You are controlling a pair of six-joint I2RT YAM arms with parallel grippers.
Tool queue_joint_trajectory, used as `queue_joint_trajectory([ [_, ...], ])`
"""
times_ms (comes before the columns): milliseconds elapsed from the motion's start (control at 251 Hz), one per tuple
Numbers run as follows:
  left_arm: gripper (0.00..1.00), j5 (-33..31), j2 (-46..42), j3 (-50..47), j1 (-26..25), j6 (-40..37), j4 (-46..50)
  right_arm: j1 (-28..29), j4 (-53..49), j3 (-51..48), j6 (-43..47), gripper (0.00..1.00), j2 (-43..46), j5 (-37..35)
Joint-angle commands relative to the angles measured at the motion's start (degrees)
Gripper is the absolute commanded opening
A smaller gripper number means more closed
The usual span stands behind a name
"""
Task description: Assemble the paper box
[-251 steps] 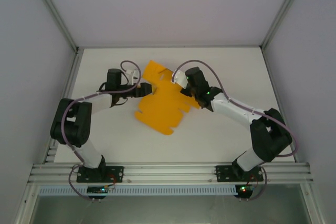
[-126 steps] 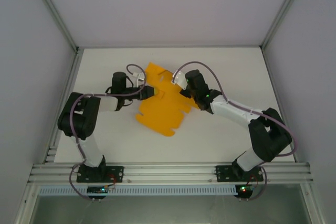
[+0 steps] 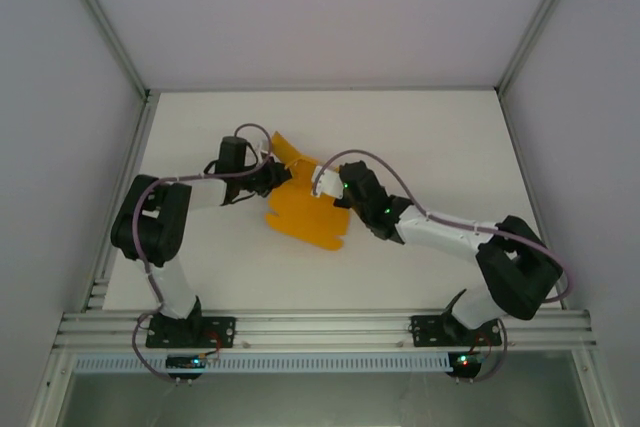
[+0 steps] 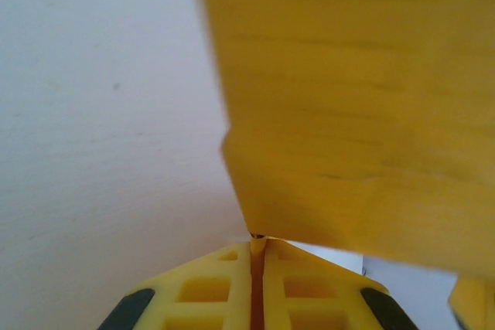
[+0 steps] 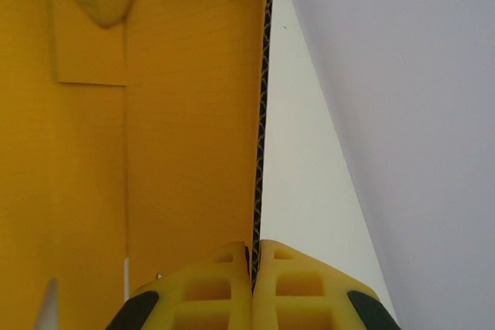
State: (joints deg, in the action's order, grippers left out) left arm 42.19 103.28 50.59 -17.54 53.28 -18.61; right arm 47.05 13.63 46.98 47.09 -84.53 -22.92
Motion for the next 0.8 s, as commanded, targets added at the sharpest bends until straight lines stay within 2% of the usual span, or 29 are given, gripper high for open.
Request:
queue_joint_trajectory([
  [0, 0.10, -4.88, 1.62, 2.01, -0.65, 7.09, 4.17, 3.50, 2.12, -0.30, 4.56, 0.00, -0.49, -3.82],
  [287, 0.16, -4.30, 3.85, 1.60, -0.79, 14.20, 2.23, 7.33, 2.44, -1.01, 5.30, 0.00, -4.40, -13.13],
  [379, 0.26, -4.26, 4.24, 1.01, -0.66, 15.96, 1.25, 7.71, 3.69, -1.18, 5.25, 0.00, -4.85, -13.34],
  [479, 0.27, -3.97, 4.09, 0.73, -0.65, 15.34, 0.81, 7.14, 3.89, -1.57, 4.77, 0.00, -4.85, -11.33],
  [547, 0.33, -5.11, 2.80, 0.50, -0.65, 12.73, 2.85, 5.35, 3.39, -1.32, 4.85, 0.00, -4.83, -10.09],
  [639, 0.48, -7.83, -0.87, 0.18, -0.54, 6.22, 8.02, 2.46, 0.80, 0.01, 4.81, 0.00, -4.72, -7.78],
  [794, 0.83, -22.68, -9.47, 2.96, -0.55, -9.88, 28.08, -3.39, -6.65, 2.21, 6.10, 0.00, -4.76, 0.34],
])
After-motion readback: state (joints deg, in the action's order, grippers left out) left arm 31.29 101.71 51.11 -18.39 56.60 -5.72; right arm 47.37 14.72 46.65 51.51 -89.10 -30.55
